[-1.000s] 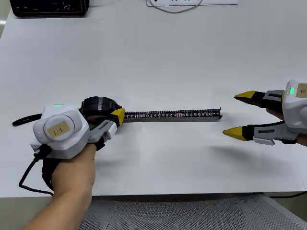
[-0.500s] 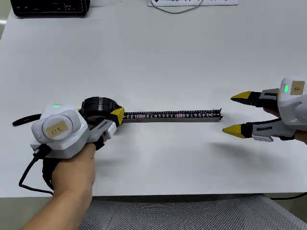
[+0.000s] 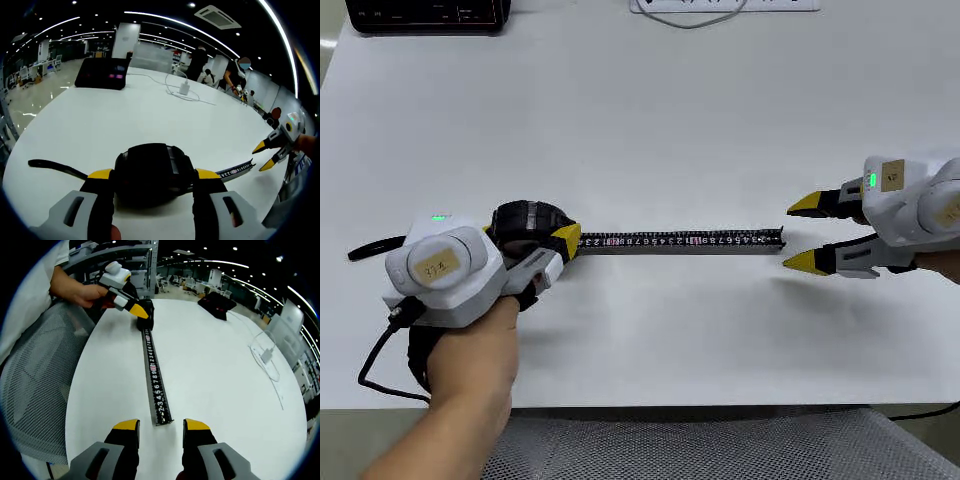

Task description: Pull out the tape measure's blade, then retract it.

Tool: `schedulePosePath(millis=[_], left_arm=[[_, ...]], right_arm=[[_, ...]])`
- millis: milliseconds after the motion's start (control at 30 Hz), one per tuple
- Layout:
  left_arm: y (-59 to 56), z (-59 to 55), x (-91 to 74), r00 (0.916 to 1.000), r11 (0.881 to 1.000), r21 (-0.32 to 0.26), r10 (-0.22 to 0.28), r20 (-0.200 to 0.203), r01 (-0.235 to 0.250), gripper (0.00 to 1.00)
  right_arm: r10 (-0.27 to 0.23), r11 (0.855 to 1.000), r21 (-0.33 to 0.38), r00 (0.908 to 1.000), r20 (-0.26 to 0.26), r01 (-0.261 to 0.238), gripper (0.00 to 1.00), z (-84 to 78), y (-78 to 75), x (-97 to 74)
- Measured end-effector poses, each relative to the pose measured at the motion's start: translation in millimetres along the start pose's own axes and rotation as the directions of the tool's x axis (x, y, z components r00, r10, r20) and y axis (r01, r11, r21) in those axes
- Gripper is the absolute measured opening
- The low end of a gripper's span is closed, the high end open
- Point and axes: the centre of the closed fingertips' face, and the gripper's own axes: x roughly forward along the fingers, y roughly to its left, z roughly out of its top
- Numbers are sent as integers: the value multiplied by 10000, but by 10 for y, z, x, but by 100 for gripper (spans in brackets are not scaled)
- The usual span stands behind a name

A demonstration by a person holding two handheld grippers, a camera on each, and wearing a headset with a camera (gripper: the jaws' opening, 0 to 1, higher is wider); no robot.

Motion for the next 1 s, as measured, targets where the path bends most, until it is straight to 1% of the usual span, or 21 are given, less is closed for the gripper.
schedulePosePath(millis=[167,200,333,433,500,600,733,800,1000], left_arm=[[5,-2,5,10000,10000,-21,-15,-10,15,59],[5,-2,5,10000,10000,-22,-18,-14,18,59],[7,-4,7,10000,10000,-32,-19,-23,19,59],[7,-3,7,10000,10000,-34,-15,-20,15,59],[7,-3,6,10000,10000,-44,-12,-27,12,59],[6,-4,5,10000,10000,-53,-12,-44,12,59],[3,-4,4,10000,10000,-54,-11,-49,11,59],[8,-6,8,10000,10000,-52,-11,-50,10,59],[5,-9,9,10000,10000,-62,-13,-66,13,59]], right_arm=[[320,9993,-199,9993,-212,-325,26,5,-5,65],[323,9992,-231,9992,-255,-329,26,1,-15,75],[604,9979,-204,9975,-380,-612,23,-12,-17,115],[713,9972,-181,9966,-415,-721,21,-10,-18,130],[791,9965,-207,9953,-560,-804,19,-32,-18,143],[914,9955,-205,9934,-689,-930,19,-58,-12,155],[984,9945,-267,9918,-820,-1009,17,-81,-11,160],[1014,9941,-304,9911,-861,-1043,14,-91,-9,162],[976,9942,-371,9914,-872,-1012,13,-93,-19,167]])
